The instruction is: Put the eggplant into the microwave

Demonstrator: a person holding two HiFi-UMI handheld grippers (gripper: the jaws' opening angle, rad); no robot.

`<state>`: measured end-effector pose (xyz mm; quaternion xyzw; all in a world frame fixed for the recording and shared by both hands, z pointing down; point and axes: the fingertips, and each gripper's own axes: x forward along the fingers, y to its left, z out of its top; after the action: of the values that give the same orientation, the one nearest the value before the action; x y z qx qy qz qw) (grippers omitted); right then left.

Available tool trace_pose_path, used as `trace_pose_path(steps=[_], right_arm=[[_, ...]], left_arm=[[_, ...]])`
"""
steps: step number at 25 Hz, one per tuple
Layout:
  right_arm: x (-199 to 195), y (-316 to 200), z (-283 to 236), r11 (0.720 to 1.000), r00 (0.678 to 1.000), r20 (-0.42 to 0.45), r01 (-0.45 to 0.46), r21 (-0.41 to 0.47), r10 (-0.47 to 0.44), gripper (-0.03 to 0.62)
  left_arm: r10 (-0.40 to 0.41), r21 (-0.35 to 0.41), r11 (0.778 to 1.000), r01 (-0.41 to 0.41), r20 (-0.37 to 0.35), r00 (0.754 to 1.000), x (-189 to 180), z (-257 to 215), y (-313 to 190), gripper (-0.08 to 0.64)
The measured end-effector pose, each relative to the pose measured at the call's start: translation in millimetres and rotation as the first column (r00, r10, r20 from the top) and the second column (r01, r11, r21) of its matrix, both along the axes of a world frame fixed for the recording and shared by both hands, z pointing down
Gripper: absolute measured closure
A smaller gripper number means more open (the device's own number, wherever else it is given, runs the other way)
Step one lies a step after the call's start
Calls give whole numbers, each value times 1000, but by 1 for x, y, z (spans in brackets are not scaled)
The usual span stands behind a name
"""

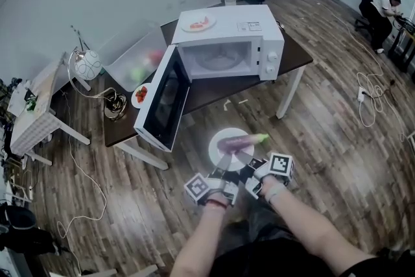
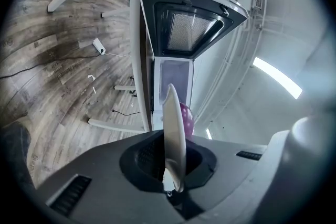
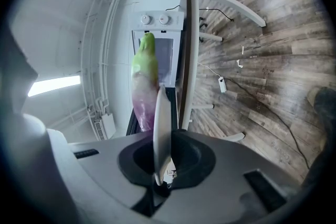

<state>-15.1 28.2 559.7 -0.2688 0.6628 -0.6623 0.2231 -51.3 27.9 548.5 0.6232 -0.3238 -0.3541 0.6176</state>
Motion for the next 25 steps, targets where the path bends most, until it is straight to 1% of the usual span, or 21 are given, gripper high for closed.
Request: trace_pose_path(steps=[25], right_arm=[[4, -134, 3, 999, 999, -4, 38, 5, -38, 581]], left_arm=[[-34, -3, 999, 34, -16, 999, 4, 3, -132, 549]])
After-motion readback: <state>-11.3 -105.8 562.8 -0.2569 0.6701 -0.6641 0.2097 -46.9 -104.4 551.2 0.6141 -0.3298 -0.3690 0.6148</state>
